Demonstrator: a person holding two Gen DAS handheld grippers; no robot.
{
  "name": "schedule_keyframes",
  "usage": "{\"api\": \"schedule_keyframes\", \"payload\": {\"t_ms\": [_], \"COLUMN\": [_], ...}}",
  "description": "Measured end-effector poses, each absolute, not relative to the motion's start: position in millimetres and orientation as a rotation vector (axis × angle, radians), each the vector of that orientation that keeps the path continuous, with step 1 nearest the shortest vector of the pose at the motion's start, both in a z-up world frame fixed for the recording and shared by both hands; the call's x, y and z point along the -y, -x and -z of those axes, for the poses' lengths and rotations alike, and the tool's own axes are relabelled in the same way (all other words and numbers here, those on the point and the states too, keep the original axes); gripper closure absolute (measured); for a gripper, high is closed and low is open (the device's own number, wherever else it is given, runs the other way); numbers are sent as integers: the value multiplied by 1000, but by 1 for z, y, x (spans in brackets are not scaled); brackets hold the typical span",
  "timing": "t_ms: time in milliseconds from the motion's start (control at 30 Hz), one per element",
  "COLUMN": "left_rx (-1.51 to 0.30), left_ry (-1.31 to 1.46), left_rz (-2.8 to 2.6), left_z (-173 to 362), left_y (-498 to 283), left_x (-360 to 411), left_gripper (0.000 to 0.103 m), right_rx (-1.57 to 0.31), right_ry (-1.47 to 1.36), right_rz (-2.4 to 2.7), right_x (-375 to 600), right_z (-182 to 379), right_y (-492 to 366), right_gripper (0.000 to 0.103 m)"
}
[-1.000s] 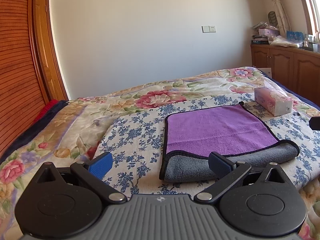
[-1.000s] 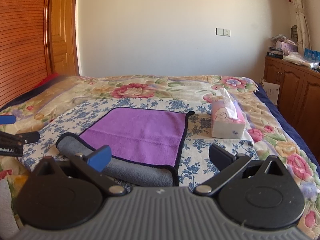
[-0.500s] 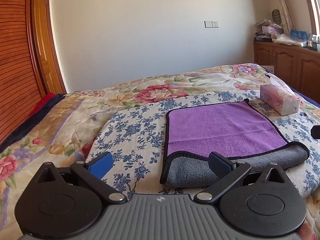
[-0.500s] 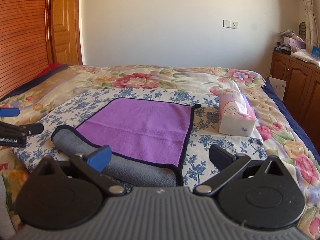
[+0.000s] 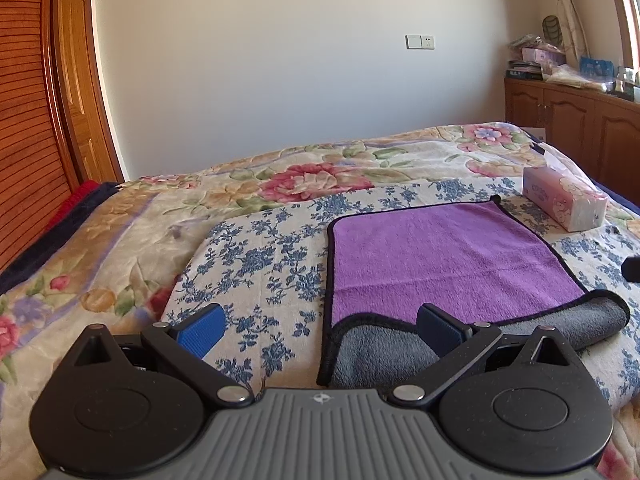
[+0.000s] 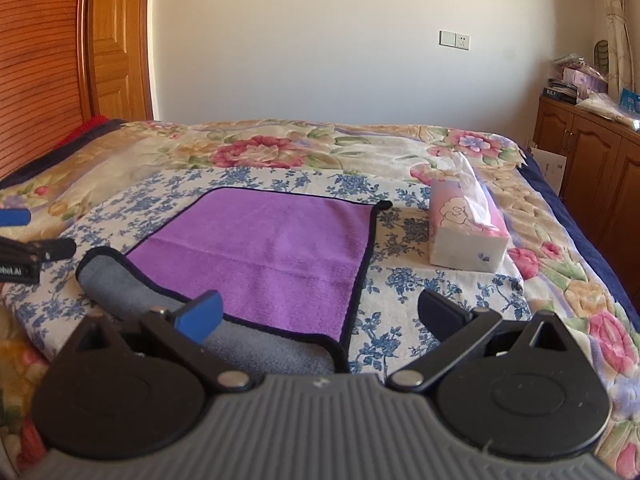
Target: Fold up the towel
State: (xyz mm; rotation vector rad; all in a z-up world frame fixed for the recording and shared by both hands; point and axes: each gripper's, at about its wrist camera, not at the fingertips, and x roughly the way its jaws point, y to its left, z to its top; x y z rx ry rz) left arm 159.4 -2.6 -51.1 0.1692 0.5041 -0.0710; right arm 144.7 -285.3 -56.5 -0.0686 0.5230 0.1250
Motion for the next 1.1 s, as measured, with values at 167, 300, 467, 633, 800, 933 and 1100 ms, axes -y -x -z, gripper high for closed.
{"api": "schedule_keyframes", "payload": {"t_ms": [167, 300, 467, 633, 800, 933, 1100], "left_rx": [-505, -513, -539, -557, -598, -627, -653], "left_ry": [-156, -159, -155, -136, -130, -105, -106], "left_rz": [76, 97, 110, 124, 129, 142, 168], "left_z": [51, 53, 55, 58, 64, 68, 75], "left_y": [-168, -174, -179, -185, -194, -200, -204], "left_x": [-1, 0, -2, -6, -10, -15, -14], "left_gripper": [0, 1, 11, 20, 36, 47, 60], "right_rx": [-538, -558, -592, -616, -650, -683, -710], "right_ry": [71, 59, 46, 31, 13, -7, -9], "right_rz": [-135, -145, -135, -149, -158, -172, -179], "right_x": [284, 286, 287, 287, 288, 290, 290], "right_z": [59, 61, 65, 68, 72, 76, 80], "right_y": [-149, -153, -158, -159, -162, -165, -167], "right_gripper": [0, 0, 8, 13, 17, 22, 23]}}
